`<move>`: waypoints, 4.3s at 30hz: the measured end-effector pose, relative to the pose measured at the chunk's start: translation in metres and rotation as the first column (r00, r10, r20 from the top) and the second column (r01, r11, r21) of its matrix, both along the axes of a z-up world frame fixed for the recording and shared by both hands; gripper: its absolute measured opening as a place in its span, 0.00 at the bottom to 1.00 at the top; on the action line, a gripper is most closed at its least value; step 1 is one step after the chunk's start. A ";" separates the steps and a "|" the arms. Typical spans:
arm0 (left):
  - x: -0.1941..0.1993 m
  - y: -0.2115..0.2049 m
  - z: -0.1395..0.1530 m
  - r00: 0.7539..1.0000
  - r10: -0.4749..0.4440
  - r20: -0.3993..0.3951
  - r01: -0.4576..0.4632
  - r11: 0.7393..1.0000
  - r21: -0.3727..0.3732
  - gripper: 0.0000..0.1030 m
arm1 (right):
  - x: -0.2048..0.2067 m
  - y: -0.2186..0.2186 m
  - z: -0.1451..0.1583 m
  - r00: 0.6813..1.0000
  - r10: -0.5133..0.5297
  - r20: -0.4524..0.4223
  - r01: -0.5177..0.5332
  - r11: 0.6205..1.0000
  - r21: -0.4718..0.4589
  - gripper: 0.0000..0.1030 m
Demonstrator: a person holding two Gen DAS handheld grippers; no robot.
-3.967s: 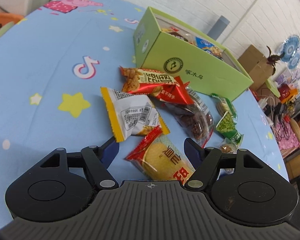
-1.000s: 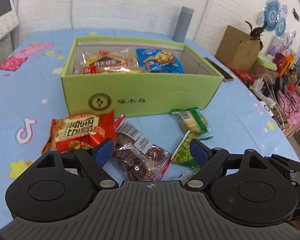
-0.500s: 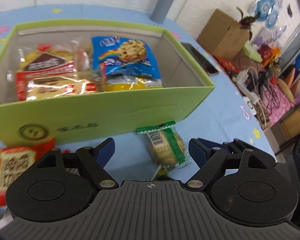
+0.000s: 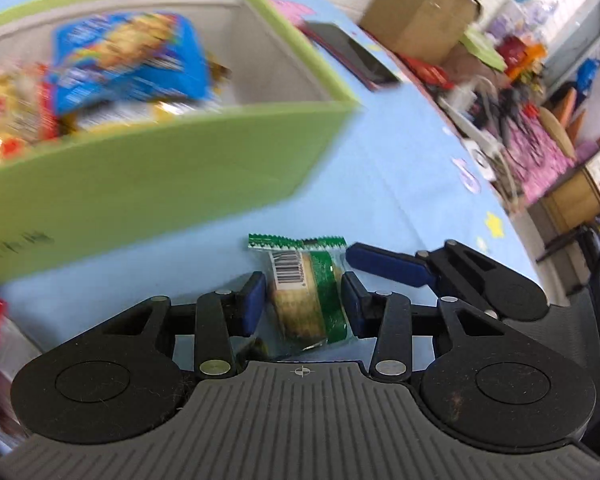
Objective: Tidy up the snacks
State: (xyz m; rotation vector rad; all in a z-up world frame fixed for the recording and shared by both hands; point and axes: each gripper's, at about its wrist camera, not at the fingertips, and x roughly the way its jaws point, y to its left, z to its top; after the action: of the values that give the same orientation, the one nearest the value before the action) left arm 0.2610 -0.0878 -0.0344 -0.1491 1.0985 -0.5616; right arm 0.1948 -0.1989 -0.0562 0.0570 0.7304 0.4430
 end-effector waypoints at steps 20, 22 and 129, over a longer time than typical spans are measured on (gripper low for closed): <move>-0.116 0.022 0.052 0.946 0.045 0.322 -0.067 0.996 0.057 0.57 | -0.144 -0.043 0.012 0.985 -0.139 0.097 0.139 0.990 0.008 0.91; -0.117 0.027 0.044 0.953 0.028 0.303 -0.057 0.995 0.087 0.57 | -0.143 -0.038 0.008 0.987 -0.141 0.083 0.140 0.990 0.008 0.91; -0.111 0.126 0.081 0.873 0.193 0.448 -0.236 0.971 0.042 0.76 | -0.066 0.031 0.056 0.990 0.097 0.102 -0.106 0.990 0.095 0.98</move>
State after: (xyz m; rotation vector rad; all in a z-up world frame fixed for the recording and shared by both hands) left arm 0.1498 0.0381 0.0470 -0.0537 0.6503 -0.3180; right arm 0.1285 -0.1684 -0.0003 0.0917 0.6172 0.5760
